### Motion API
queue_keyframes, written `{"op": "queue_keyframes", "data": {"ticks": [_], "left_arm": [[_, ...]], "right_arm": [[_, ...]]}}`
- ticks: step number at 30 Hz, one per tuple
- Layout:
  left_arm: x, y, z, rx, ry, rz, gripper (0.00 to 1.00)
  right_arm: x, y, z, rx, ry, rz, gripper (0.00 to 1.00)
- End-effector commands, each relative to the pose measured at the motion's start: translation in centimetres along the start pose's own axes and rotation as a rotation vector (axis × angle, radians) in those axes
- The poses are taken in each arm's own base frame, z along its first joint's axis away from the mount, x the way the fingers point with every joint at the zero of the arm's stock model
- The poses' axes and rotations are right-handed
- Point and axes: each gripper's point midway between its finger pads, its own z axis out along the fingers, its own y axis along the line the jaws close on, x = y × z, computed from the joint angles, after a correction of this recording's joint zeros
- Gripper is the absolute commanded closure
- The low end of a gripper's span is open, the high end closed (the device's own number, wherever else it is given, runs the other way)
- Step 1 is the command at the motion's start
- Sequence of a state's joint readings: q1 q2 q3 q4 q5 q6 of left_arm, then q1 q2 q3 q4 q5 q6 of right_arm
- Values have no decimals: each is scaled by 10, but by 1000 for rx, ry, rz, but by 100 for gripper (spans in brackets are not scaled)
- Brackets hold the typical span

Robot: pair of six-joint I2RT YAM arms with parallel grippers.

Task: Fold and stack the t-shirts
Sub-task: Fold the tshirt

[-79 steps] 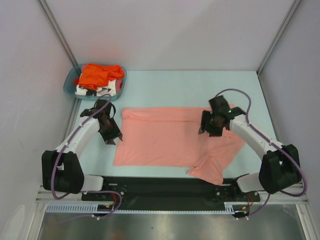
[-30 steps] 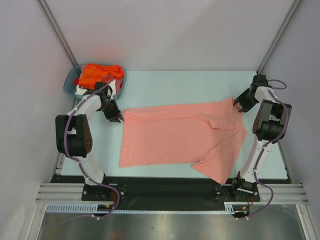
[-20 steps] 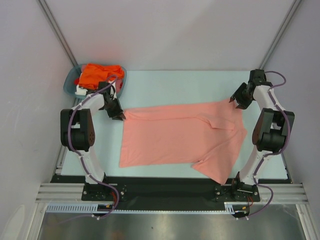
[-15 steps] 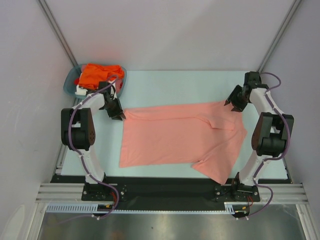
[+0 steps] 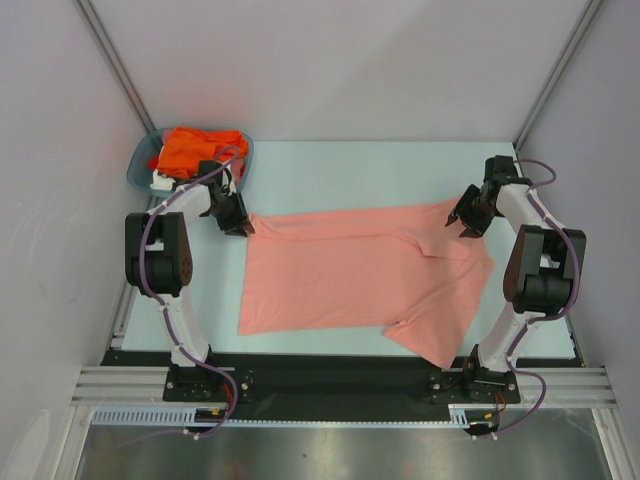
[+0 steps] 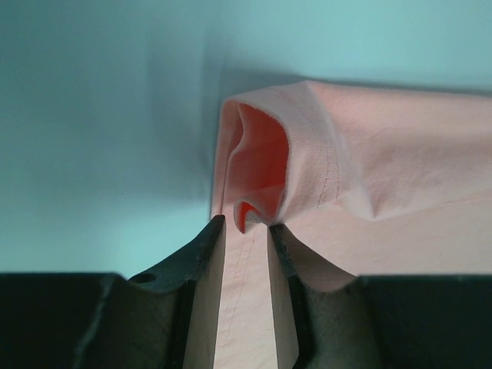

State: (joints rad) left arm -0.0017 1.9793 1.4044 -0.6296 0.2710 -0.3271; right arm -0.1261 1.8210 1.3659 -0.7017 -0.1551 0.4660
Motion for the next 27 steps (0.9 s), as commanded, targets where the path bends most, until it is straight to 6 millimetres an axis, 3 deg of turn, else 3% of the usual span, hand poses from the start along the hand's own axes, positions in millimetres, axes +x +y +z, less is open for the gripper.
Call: {"op": "queue_keyframes", "data": {"ticks": [1,8,27], "left_arm": [[-16,-12,-1,54,-43,60,67],[-15,-19,5,96,-26,38,67],[-18,-27,-9,119,-73,3,61]], "right_arm": [[-5,13,-17,-51,-40,-13,46],[-1,10,-17,-46,-34,-13,46],[4,9,-14,-49,-22,-10,46]]}}
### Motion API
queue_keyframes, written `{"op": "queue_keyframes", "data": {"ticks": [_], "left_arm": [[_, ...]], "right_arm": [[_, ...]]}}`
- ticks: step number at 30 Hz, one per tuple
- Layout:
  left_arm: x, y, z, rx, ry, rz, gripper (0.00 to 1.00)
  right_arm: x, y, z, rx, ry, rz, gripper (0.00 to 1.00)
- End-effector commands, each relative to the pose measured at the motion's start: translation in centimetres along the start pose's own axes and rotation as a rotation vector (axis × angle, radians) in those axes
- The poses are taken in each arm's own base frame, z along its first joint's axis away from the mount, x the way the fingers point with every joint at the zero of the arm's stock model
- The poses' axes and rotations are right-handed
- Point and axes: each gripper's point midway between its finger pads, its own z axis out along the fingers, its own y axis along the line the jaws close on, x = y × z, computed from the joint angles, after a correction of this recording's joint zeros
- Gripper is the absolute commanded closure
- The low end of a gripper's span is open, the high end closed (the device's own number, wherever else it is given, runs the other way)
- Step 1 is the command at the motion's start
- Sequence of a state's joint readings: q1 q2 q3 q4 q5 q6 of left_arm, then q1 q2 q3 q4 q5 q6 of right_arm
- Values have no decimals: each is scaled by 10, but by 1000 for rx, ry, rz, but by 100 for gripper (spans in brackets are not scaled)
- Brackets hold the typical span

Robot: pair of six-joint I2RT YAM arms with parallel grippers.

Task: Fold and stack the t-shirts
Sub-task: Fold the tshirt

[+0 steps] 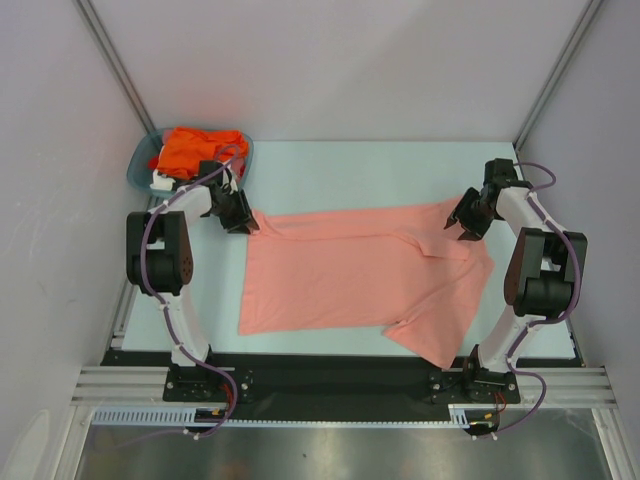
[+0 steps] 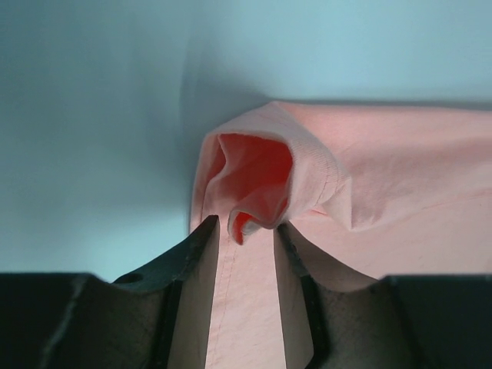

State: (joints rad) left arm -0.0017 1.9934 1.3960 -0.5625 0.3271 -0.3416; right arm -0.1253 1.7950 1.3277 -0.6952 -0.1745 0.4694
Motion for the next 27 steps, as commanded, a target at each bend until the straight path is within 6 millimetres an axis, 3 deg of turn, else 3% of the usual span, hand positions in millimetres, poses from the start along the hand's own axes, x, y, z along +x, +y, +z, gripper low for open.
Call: {"op": "queue_keyframes", "data": {"ticks": [1,6,15,23,27], "left_arm": [[-11,-17,-13,57,-49,3,60],[-7,-18,-7,73,-32,-12,59],[-3,-21,-2,104,-24,-40,67],[-3,-18,-2,83,-21,-42,85],[-2,-18,-6,73,-11,-39,100]], "right_arm": [[-5,10,-12,-35,-38,-11,46],[-6,11,-12,-37,-40,-12,46],[1,3,-8,-13,-18,-6,46],[11,-30,-7,42,41,41,52],[0,-39,-9,37,9,56,59]]}}
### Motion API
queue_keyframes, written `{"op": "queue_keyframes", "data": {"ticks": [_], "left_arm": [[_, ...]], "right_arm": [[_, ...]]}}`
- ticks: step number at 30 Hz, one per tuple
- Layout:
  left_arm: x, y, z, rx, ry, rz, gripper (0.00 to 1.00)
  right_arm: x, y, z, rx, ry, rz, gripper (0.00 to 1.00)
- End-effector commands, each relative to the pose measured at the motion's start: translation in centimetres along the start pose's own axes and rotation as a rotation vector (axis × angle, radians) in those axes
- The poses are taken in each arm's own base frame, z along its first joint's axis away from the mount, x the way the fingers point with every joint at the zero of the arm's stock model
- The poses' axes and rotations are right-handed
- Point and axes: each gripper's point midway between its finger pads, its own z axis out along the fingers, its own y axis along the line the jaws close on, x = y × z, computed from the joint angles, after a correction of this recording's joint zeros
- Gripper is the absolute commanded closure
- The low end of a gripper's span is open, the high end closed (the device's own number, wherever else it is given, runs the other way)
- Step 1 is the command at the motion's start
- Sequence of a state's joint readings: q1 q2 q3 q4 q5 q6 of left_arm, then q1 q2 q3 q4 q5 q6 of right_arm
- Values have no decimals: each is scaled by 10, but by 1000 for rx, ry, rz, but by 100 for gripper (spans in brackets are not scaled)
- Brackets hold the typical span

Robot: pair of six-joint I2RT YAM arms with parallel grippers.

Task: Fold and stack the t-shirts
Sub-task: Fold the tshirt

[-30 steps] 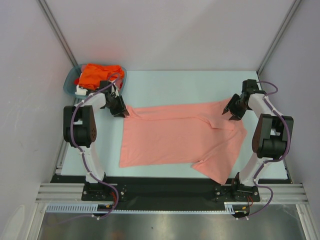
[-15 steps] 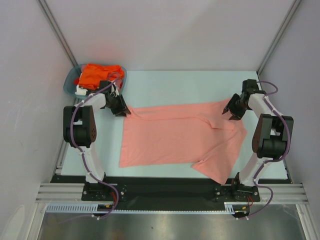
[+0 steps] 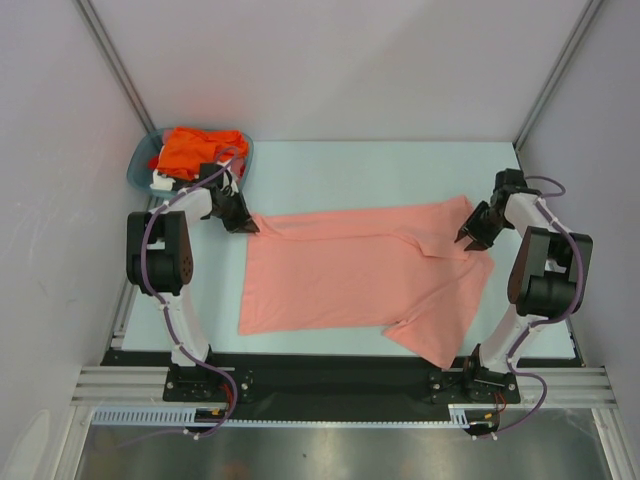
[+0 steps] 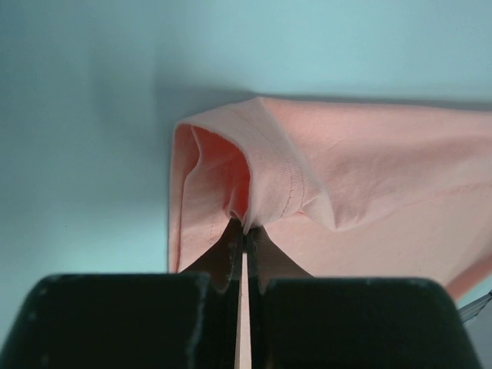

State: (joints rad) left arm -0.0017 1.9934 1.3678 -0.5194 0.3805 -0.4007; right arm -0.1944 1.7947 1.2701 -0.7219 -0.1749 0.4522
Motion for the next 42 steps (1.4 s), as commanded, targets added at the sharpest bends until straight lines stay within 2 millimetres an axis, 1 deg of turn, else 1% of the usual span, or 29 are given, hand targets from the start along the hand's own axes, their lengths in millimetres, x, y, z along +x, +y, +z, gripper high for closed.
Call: {"op": "queue_keyframes", "data": {"ticks": [1,2,3,5,6,10,12,14,15,19,22,25,28,30,34,37,38,40,41,42], "left_arm": [[-7,-10,-11,18,-20,19,100],[-8,-11,-12,18,-23,24,100],[-7,-10,-13,14,-20,24,100],[-8,-12,-14,16,-19,24,100],[-6,-11,-15,15,-12,21,100],[-6,-14,-16,25,-9,20,100],[-7,-15,-18,27,-14,22,100],[-7,-17,-18,38,-11,18,100],[-6,-18,-18,41,-7,17,100],[-4,-18,-18,44,2,14,99],[-3,-18,-18,43,8,13,100],[-4,-20,-20,51,5,16,100],[-3,-20,-21,52,9,15,100],[-2,-21,-21,53,12,16,100],[-2,-23,-24,62,14,17,100],[-2,-25,-26,67,17,17,100],[-2,-25,-26,67,16,19,100],[-3,-27,-29,67,21,17,100],[-2,-27,-29,67,25,14,100],[-9,-19,-34,61,14,-11,100]], "right_arm": [[-14,-1,-13,-33,-46,-7,60],[-17,-1,-9,-38,-46,-9,60],[-23,1,-9,-47,-57,-13,60],[-22,-5,0,-16,-30,-19,60],[-25,-5,1,-13,-33,-24,59],[-16,-16,-1,18,-4,-32,57],[-15,-15,-2,1,-19,-53,55],[-15,-17,1,3,-18,-61,55],[-13,-18,6,2,3,-60,55],[-18,-18,6,7,-9,-73,54],[-14,-25,8,22,8,-75,54],[-12,-22,12,-12,1,-89,55],[-12,-25,19,-8,13,-89,57],[-10,-22,22,-25,24,-91,57],[-14,-16,25,-56,14,-105,58],[-16,-12,24,-76,11,-102,62],[-16,-10,22,-83,13,-97,69],[-16,-8,16,-86,18,-87,78],[-17,-6,12,-86,14,-80,92],[-18,-4,7,-89,15,-62,99]]}}
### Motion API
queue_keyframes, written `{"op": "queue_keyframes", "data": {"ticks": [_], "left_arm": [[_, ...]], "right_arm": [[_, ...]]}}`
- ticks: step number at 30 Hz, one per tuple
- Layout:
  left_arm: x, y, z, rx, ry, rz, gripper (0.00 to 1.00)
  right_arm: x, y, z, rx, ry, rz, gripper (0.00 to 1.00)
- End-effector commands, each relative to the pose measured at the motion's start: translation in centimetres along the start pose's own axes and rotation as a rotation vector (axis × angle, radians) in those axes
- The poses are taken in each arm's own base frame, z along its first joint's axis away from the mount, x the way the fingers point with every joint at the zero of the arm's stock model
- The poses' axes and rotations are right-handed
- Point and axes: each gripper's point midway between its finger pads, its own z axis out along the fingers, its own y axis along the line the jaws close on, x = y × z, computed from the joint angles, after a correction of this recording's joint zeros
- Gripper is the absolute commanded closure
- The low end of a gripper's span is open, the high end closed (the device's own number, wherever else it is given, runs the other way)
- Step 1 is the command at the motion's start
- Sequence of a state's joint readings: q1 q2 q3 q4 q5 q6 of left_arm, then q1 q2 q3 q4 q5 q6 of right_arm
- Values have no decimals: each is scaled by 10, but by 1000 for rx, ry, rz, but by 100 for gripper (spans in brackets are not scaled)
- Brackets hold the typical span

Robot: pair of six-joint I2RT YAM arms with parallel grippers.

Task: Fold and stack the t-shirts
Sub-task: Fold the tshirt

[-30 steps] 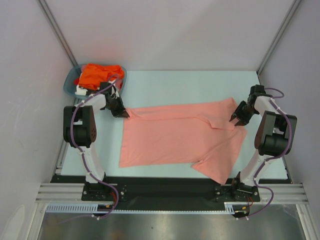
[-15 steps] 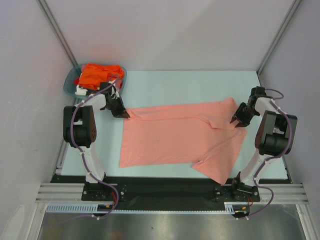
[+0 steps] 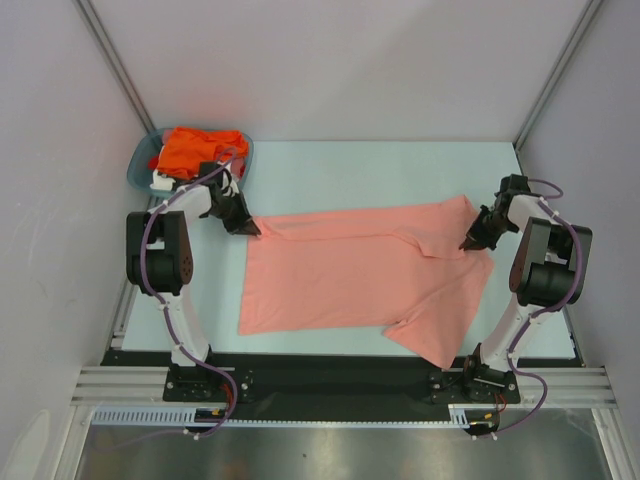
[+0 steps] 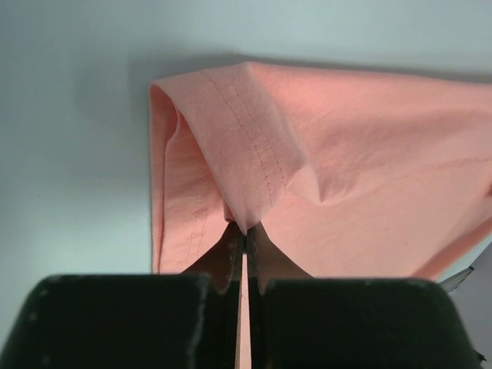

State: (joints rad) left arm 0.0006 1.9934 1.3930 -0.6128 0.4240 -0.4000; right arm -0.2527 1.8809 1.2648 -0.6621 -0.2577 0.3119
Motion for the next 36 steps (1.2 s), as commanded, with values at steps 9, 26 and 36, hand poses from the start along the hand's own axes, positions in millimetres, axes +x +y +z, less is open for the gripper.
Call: {"op": "queue_keyframes", "data": {"ticks": [9,26,36], "left_arm": [[-22,-8,-44,24,-13,-58,100],[14,25,-31,-100,179,-118,100],[15,41,-21,-169,181,-138,94]], "right_arm": [[-17,29,-84,-31,-58,109,100],[-6,11,-95,21,-13,113,100],[0,6,-76,32,18,121,100]]}}
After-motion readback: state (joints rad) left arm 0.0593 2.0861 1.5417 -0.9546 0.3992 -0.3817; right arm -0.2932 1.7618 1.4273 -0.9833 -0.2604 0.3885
